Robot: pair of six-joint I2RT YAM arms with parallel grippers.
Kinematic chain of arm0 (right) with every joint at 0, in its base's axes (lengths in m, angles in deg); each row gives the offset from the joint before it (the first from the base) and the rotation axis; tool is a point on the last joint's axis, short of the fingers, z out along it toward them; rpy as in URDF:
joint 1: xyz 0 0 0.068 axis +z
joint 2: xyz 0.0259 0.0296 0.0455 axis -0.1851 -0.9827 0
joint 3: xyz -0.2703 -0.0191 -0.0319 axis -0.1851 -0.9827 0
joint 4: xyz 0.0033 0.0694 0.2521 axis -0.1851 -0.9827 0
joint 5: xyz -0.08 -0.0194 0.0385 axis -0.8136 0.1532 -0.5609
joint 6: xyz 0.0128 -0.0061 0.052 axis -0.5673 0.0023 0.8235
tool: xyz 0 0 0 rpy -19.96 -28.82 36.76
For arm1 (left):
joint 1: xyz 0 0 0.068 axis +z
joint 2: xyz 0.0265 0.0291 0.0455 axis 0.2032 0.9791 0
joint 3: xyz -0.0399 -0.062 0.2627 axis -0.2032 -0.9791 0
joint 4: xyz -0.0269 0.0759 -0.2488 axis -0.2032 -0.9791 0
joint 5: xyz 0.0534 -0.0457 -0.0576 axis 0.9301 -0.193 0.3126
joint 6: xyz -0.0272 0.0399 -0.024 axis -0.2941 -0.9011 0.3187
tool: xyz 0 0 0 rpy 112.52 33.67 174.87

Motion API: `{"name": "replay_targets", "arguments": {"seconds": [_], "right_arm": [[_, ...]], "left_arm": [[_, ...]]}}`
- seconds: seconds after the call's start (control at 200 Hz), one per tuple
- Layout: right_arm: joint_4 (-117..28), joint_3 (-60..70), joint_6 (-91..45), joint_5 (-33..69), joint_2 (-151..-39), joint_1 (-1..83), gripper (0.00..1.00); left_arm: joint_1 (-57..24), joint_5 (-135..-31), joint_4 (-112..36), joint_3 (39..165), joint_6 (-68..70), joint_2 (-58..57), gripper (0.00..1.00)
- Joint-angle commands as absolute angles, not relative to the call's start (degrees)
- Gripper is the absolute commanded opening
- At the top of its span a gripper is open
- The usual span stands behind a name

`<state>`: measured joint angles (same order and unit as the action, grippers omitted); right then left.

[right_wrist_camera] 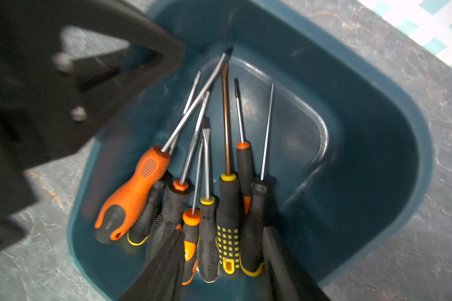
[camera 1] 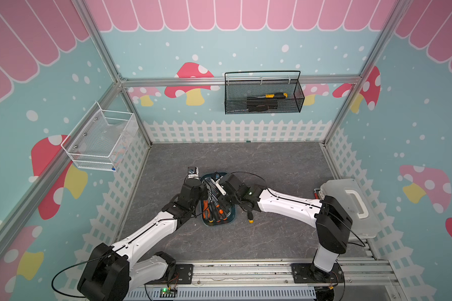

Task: Take out the screwdriver from the storage box
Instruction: Pick up the screwdriver from the storage box.

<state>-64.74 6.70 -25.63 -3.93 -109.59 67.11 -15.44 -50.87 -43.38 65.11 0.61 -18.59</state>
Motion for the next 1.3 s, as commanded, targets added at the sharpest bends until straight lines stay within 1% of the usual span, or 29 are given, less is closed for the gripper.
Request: {"name": "replay_targets", "arguments": {"seconds": [0.0, 0.47, 0.805, 0.946, 0.976, 1.181, 1.251, 1.296], "right_arm": [[-68.06, 8.05, -25.10, -4.96, -110.86, 66.05, 0.50], [-69.18, 11.30, -26.02, -3.33, -115.39, 62.99, 0.49], [-75.44, 16.41, -26.30, -6.67, -121.37, 62.57, 0.46], [-76.28, 16.79, -26.30, -6.95, -122.13, 62.04, 0.44], [-76.35, 16.82, -26.29, -6.73, -122.20, 61.85, 0.42], [-76.63, 16.67, -25.99, -5.18, -123.07, 61.07, 0.34], [-76.68, 16.53, -25.94, -5.00, -123.39, 61.03, 0.27], [-76.80, 16.54, -25.94, -5.00, -123.41, 60.97, 0.25]], "left_arm": [[-15.79, -50.53, -41.43, 67.11, 0.42, -20.26, 0.00], [-16.05, -50.89, -41.45, 67.11, 0.33, -20.00, 0.00], [-16.26, -50.71, -41.33, 67.31, 0.18, -20.07, 0.00], [-16.29, -50.53, -41.51, 67.43, -0.06, -20.17, 0.00], [-16.32, -50.45, -41.53, 67.46, -0.17, -20.16, 0.00], [-16.30, -50.37, -41.37, 67.46, -0.11, -19.82, 0.00], [-16.29, -50.36, -41.28, 67.38, -0.02, -19.78, 0.00], [-16.30, -50.19, -41.44, 67.33, -0.02, -19.90, 0.00]]}}
